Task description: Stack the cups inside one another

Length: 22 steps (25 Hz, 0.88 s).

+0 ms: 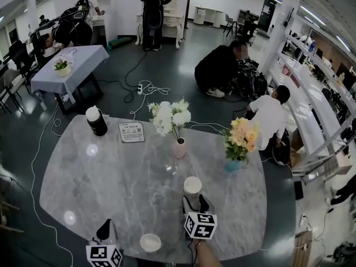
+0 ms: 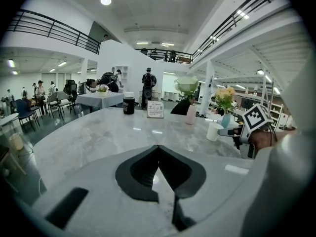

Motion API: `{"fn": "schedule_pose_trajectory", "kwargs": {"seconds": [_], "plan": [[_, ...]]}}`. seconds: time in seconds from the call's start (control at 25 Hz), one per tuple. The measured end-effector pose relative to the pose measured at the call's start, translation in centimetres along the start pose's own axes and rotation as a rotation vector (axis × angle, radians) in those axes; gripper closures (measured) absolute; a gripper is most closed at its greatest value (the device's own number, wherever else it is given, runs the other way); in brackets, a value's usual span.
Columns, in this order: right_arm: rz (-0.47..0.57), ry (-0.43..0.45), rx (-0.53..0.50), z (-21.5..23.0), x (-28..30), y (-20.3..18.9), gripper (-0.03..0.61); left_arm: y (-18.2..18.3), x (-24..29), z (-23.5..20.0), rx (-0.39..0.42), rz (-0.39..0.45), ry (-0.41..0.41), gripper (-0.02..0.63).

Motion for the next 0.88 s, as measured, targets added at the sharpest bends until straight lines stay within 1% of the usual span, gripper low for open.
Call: {"fn": "schedule_pose_trajectory", "kwargs": {"seconds": [0.48,0.88], "plan": [[-0.027,-0.034,-0.03,0.7,3.7,-0.3,0.33,-1.0,0.4,-2.6,-0.004,-0.034,0.045,0.604],[-0.004,-0.065,-0.037,1.2,4.9,0.3,0.331,-1.6,0.0,-4.1,-0.011,-0.042,0.078,0.604]]}}
Point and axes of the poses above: the fingertips, and each gripper's own axes: x forward along the fingers, z to its right, y out of its top, the point moved 4 cm from there along -x, backward along the fingers, and after that the axes turned 8 degrees about -x, right-handed, at the moved point
